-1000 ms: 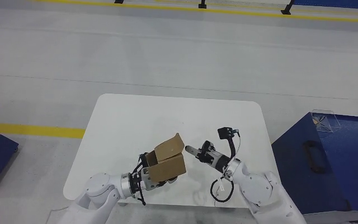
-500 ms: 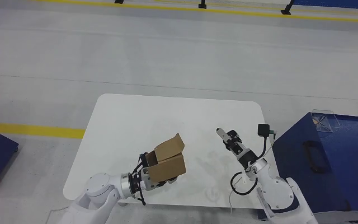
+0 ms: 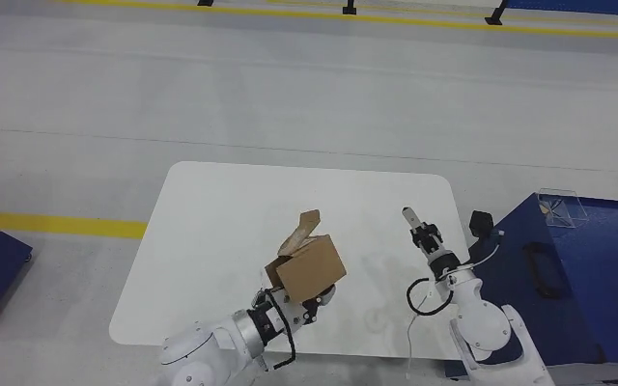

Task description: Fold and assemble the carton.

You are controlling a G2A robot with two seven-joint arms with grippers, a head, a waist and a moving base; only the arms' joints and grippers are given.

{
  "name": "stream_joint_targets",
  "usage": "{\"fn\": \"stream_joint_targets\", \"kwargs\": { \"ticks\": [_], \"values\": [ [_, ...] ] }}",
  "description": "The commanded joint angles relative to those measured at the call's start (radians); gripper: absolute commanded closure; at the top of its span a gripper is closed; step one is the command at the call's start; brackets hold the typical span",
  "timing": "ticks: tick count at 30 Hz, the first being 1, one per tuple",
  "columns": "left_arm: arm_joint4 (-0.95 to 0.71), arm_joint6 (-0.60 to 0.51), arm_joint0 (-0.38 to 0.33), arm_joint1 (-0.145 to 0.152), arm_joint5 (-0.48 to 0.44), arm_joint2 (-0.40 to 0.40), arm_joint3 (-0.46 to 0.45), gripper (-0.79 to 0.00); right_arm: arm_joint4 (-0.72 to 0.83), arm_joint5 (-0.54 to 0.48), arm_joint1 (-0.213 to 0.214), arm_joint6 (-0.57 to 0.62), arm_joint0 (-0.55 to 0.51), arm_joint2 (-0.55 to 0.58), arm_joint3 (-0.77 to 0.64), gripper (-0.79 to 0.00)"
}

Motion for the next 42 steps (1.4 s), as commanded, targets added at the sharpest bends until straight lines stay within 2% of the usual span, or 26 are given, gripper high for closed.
{"fn": "stream_joint_targets", "kwargs": {
  "ticks": [1, 3, 4, 6, 10, 12, 17, 22, 25, 26, 27, 31, 35, 37, 39, 41, 42],
  "values": [
    [-0.151, 0.318, -0.027, -0.022, -0.151, 0.055, -0.012, 0.0, 0.003, 0.001, -0.001, 0.001, -0.001, 0.003, 0.002, -0.785],
    [-0.254, 0.506, -0.064, -0.048, -0.325, 0.099, 0.0, 0.0, 0.003, 0.001, -0.001, 0.002, -0.005, 0.006, 0.002, -0.785],
    [-0.269, 0.569, -0.092, -0.059, -0.367, 0.133, 0.01, 0.0, 0.003, 0.003, -0.002, 0.0, -0.008, 0.008, 0.001, -0.785],
    [-0.287, 0.659, -0.133, -0.081, -0.507, 0.175, 0.063, 0.0, 0.006, 0.006, -0.003, 0.0, -0.012, 0.011, 0.001, -0.785],
    [-0.238, 0.84, -0.236, -0.125, -0.703, 0.258, 0.185, 0.0, 0.013, 0.009, -0.004, 0.002, -0.019, 0.018, -0.002, -0.785],
    [-0.2, 0.932, -0.294, -0.146, -0.758, 0.294, 0.246, 0.0, 0.015, 0.011, -0.005, -0.001, -0.022, 0.021, -0.003, -0.785],
    [-0.142, 1.063, -0.406, -0.197, -0.865, 0.351, 0.405, 0.0, 0.01, 0.017, -0.008, -0.004, -0.026, 0.023, -0.008, -0.785],
    [-0.227, 1.102, -0.468, -0.248, -0.863, 0.374, 0.554, 0.0, 0.006, 0.026, -0.01, -0.003, -0.026, 0.023, -0.01, -0.785],
    [-0.274, 1.084, -0.494, -0.274, -0.858, 0.386, 0.608, -0.351, 0.004, 0.032, -0.012, -0.003, -0.021, 0.019, -0.008, -0.785],
    [-0.283, 1.077, -0.5, -0.281, -0.857, 0.387, 0.63, -0.727, 0.002, 0.033, -0.012, -0.002, -0.019, 0.017, -0.008, -0.785],
    [-0.283, 1.07, -0.508, -0.287, -0.853, 0.389, 0.65, -0.785, -0.001, 0.035, -0.013, -0.003, -0.018, 0.015, -0.007, -0.785],
    [-0.294, 1.029, -0.522, -0.306, -0.835, 0.386, 0.68, -0.785, -0.004, 0.043, -0.016, -0.006, -0.012, 0.008, -0.004, -0.785],
    [-0.279, 1.01, -0.505, -0.308, -0.817, 0.353, 0.609, -0.785, -0.013, 0.055, -0.018, -0.007, 0.001, 0.001, -0.001, -0.785],
    [-0.245, 1.014, -0.477, -0.298, -0.789, 0.324, 0.517, -0.785, -0.02, 0.065, -0.019, -0.003, 0.006, -0.003, -0.003, -0.785],
    [-0.195, 1.013, -0.432, -0.28, -0.717, 0.287, 0.384, -0.785, -0.031, 0.078, -0.02, 0.006, 0.013, -0.007, -0.008, -0.785],
    [-0.129, 0.989, -0.368, -0.255, -0.584, 0.251, 0.231, -0.785, -0.046, 0.087, -0.019, 0.024, 0.021, -0.012, -0.011, -0.785],
    [-0.108, 0.96, -0.325, -0.24, -0.478, 0.241, 0.153, -0.785, -0.06, 0.089, -0.019, 0.03, 0.026, -0.014, -0.012, -0.785]
  ]
}}
